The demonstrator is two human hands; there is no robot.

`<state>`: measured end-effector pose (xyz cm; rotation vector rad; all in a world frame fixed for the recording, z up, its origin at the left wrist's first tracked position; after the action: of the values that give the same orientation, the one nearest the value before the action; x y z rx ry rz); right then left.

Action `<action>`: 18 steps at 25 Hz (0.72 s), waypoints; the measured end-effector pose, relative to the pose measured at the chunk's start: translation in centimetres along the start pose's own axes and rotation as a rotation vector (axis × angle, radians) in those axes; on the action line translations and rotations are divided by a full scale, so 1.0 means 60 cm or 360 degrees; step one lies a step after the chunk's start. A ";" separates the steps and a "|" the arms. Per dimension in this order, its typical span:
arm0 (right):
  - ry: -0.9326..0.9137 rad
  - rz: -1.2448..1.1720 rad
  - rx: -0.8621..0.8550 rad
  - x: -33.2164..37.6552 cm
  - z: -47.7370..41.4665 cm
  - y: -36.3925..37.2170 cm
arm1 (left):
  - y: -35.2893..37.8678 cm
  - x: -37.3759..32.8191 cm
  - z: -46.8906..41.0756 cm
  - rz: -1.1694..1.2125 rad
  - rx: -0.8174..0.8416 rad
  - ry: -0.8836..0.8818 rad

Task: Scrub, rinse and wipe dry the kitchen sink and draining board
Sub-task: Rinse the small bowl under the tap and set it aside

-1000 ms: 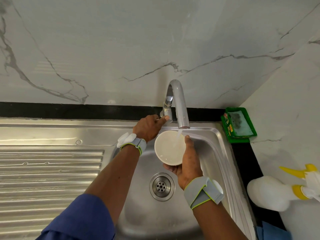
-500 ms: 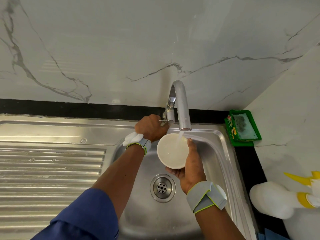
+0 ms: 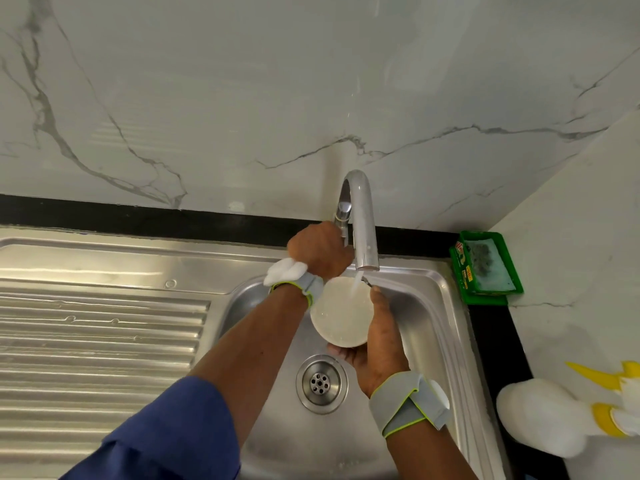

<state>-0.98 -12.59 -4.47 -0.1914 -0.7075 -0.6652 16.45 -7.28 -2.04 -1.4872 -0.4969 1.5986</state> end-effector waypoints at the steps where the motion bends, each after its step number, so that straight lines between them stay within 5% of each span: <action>1: 0.0013 -0.0004 -0.0004 -0.002 0.004 -0.005 | -0.003 -0.013 0.004 -0.0124 -0.0019 0.0090; 5: -0.0013 -0.0003 0.0015 -0.005 0.018 -0.020 | -0.026 -0.010 0.022 -0.0200 0.0058 0.0273; 8: -0.0014 0.0051 0.0071 -0.007 0.028 -0.016 | -0.046 0.046 0.062 0.0087 -0.0014 0.0154; 18: 0.0024 0.0497 0.0386 -0.084 0.054 0.120 | -0.103 0.331 0.352 0.0097 -0.0853 -0.0179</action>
<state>-1.07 -3.26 -4.95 -0.0702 -0.7188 -0.2795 0.40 17.54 -4.67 -1.8173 -1.0133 1.6822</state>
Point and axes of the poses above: each hand's wrist, its own z-axis away from the middle knuckle, its own y-axis out of the palm, x = y × z, the point moved 5 cm from there along -z, towards the middle knuckle, and after that the axes turned 11 degrees about z, right-handed, at the moved point
